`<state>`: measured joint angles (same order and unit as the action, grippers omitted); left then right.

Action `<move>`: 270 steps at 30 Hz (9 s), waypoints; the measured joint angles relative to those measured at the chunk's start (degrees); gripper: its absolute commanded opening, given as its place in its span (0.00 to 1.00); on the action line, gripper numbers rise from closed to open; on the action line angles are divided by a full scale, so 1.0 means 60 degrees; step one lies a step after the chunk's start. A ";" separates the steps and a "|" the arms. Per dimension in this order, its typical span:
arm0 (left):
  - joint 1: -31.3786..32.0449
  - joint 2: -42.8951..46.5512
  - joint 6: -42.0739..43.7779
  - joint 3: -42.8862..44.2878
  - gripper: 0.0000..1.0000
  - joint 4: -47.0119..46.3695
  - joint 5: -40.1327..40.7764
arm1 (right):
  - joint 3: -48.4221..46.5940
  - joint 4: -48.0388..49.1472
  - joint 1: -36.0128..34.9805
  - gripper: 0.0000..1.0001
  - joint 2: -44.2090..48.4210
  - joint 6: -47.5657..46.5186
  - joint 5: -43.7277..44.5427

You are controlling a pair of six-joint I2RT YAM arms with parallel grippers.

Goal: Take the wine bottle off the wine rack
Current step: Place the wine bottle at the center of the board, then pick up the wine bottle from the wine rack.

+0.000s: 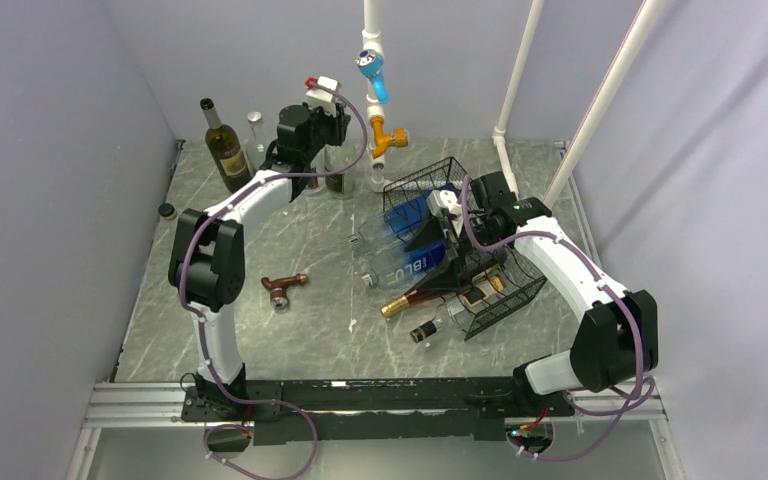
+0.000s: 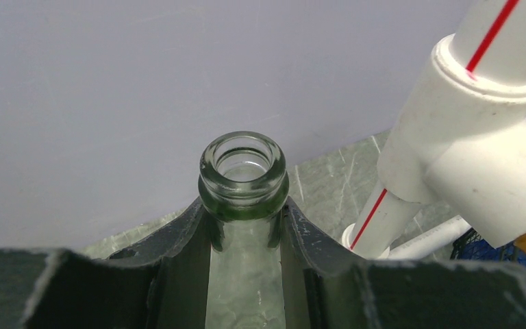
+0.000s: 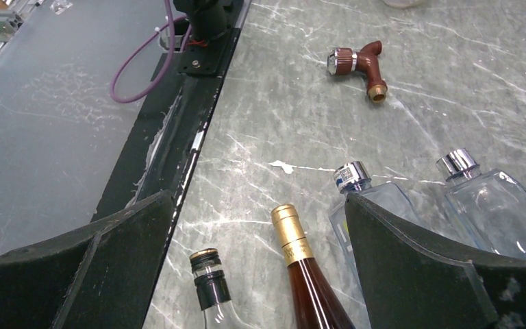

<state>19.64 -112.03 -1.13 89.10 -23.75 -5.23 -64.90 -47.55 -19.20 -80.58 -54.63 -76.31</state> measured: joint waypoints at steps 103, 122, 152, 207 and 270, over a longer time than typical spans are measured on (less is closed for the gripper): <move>-0.0182 1.0695 -0.0248 -0.7315 1.00 0.4721 -0.3300 | 0.0047 -0.2167 0.0430 0.99 -0.0022 -0.3887 0.1060; -0.0178 1.0331 -0.2900 -0.8506 1.00 0.3118 -0.5391 | 0.0718 -0.2058 0.0437 1.00 0.0674 -0.4153 0.1723; 0.5278 0.9566 -0.7351 -1.1402 0.99 -0.0149 -0.1829 | 0.0936 -0.1665 0.0437 1.00 0.0787 -0.4109 0.1887; 0.7173 0.4299 -0.6943 -0.9850 0.95 -0.2539 -0.1016 | 0.1027 -0.1555 0.0437 1.00 0.0867 -0.4076 0.2000; 0.7180 0.2422 -0.7005 -0.9027 0.61 -0.2681 -0.1574 | 0.1031 -0.1559 0.0437 1.00 0.0794 -0.4146 0.2386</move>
<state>62.72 -97.49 -43.16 34.94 -39.83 -14.68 -58.72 -56.90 -16.58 -75.81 -79.50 -62.00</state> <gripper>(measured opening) 0.622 0.993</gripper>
